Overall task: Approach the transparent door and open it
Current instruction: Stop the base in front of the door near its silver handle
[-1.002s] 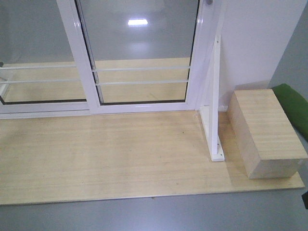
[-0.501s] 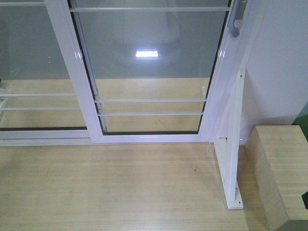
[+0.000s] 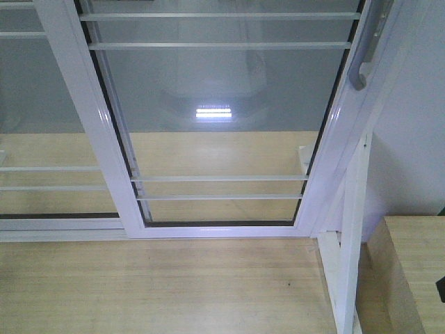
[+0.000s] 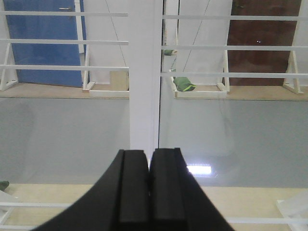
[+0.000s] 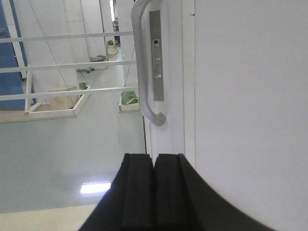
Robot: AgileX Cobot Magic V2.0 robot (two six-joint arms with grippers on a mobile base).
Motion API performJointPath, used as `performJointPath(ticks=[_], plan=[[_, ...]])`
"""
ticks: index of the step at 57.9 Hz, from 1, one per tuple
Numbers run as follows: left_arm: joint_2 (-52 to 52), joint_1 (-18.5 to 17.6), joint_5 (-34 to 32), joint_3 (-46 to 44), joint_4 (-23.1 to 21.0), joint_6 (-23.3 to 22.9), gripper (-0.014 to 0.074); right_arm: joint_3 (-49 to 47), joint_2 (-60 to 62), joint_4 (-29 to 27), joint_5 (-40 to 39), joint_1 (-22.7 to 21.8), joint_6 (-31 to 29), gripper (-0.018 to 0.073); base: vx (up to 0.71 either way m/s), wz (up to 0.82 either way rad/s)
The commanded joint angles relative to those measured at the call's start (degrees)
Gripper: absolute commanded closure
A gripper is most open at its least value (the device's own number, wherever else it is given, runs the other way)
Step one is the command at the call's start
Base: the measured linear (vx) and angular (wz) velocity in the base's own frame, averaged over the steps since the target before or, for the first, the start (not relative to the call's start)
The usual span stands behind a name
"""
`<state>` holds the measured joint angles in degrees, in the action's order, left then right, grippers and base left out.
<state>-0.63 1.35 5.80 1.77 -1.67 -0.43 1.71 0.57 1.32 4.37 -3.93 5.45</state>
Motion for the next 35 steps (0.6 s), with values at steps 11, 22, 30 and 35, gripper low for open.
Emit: performJointPath(ticks=[11, 22, 30, 35], plan=[[-0.8, -0.4, -4.8, 0.9, -0.2, -0.4, 0.0603, 0.2, 1.0, 0.5, -4.7, -0.1, 0.1, 0.0568, 0.21, 0.01], [-0.8, -0.4, -4.8, 0.9, -0.2, -0.4, 0.0603, 0.2, 1.0, 0.5, -4.7, -0.1, 0.1, 0.0568, 0.13, -0.01], [-0.8, -0.4, -4.8, 0.9, -0.2, -0.4, 0.0603, 0.2, 1.0, 0.5, -4.7, -0.1, 0.1, 0.0568, 0.11, 0.00], [-0.8, -0.4, -4.8, 0.9, -0.2, -0.4, 0.0603, 0.2, 1.0, 0.5, -4.7, -0.1, 0.1, 0.0568, 0.11, 0.01]])
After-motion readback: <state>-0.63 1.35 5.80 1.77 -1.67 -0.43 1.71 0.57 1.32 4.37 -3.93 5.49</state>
